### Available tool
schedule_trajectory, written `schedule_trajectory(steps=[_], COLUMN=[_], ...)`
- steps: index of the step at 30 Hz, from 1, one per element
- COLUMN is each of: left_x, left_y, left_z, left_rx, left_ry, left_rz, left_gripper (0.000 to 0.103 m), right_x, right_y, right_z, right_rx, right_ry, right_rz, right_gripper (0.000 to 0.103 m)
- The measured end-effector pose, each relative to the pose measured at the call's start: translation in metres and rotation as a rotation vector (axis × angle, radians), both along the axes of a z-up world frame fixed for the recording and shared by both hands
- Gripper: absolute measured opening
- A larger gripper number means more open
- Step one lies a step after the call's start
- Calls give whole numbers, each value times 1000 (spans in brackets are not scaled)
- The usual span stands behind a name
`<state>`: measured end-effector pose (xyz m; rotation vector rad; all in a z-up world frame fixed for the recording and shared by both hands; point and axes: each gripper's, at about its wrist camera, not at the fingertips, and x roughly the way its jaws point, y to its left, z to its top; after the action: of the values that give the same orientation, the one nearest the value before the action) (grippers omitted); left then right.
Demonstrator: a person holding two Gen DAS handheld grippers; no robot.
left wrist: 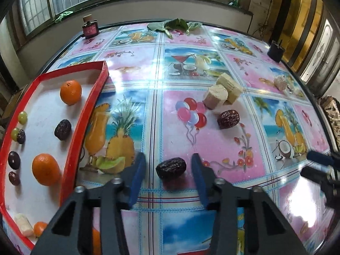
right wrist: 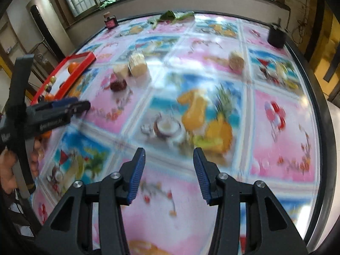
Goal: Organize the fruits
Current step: 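Grasp a red date with the right gripper while the left gripper grasps a dark date, then carry the red date and dark date into the red tray and open both grippers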
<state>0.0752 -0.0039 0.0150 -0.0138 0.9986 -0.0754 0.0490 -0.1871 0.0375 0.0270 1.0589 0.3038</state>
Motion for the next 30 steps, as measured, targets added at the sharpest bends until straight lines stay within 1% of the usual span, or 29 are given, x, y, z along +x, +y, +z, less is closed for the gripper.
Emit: schedule_trajectory(steps=[1,4,7,11,15,17,19,20,24,26,30], left_x=[0,-3,-9,-11,-10,-10,-9,-9,-10,-12,-17], left_y=[1,2,-2,-5,-1,0,1,1,1,-1,-4], left_z=[0,0,0,-1,0,0,0,0,0,0,0], left_rx=[-7,-26,-12,-4,-34,-40,-43,-46,-45,-34,-38], left_ry=[-3,-7,-19,-27,-20,-17,-17,-18,-26,-34,-29], left_rz=[-10,-32,-55,-72,-57,-54,-57,-57,-54,-56,-68], left_gripper=[26,26,26,26,26,26,26,26,26,26,26], right_x=[7,28,45,64,77,81,83,84,81,78,60], right_y=[4,20,44,75,98,109,116,118,117,112,99], right_z=[1,1,-4,-10,-14,-15,-15,-15,-14,-12,-5], right_rx=[8,37,38,21,6,-33,-70,-90,-143,-141,-147], right_ry=[-9,-21,-23,-18,-11,-11,-20,-19,-28,-21,-16], right_rz=[8,35,79,123,162,183,201,210,216,199,171], right_gripper=[48,48,48,48,48,48,36,32,32,32,32])
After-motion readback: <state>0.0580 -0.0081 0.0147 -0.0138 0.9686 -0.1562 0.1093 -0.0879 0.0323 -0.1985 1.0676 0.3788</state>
